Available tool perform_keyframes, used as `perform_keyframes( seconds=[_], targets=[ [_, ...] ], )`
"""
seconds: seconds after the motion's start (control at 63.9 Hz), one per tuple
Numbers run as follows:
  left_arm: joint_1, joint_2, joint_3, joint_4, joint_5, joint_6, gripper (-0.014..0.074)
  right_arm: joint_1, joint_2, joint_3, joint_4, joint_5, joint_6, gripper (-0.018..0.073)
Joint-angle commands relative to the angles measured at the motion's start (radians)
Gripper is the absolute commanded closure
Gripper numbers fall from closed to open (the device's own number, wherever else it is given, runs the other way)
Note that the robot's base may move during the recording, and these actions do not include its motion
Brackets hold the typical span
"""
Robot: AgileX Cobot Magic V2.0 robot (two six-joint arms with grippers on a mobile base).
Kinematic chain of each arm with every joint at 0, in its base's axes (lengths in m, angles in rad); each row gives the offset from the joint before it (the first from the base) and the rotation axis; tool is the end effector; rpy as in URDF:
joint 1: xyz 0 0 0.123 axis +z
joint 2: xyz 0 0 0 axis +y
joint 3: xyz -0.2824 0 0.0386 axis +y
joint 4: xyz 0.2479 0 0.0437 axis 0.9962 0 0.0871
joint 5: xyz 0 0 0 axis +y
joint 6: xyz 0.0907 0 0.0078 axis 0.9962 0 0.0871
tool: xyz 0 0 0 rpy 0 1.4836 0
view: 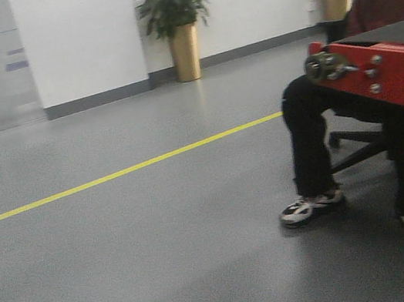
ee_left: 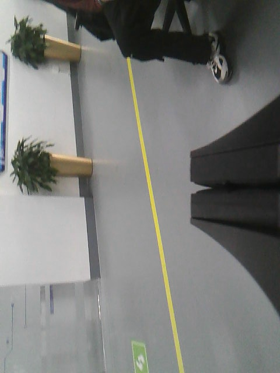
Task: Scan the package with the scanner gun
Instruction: 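Drive the base forward and turn toward the red-framed table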
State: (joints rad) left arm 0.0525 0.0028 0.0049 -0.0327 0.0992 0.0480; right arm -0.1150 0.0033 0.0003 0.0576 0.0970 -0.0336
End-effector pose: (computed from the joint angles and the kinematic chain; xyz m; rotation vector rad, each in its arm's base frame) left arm 0.0569 0.0027 0.2023 -0.0269 1.5904 0.0504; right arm 0.0565 -0.0060 0.2040 0.1055 1.5809 -0.0669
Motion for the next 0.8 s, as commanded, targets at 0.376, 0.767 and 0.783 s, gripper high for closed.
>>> perform_keyframes(
  seconds=[0.376,0.767,0.783],
  targets=[
    [-0.005,-0.003,-0.005,0.001,-0.019,-0.006,0.0707,0.0,-0.003,0.0,-0.007,-0.021,-0.001,0.0712],
    [-0.019,-0.003,-0.005,0.001,-0.019,-0.006,0.0707,0.0,-0.003,0.0,-0.007,-0.021,-0.001,0.0712],
    [-0.019,-0.003,-0.005,0.001,-0.019,-0.006,0.0707,0.0,-0.003,0.0,-0.007,-0.021,-0.001,0.0712]
  ],
)
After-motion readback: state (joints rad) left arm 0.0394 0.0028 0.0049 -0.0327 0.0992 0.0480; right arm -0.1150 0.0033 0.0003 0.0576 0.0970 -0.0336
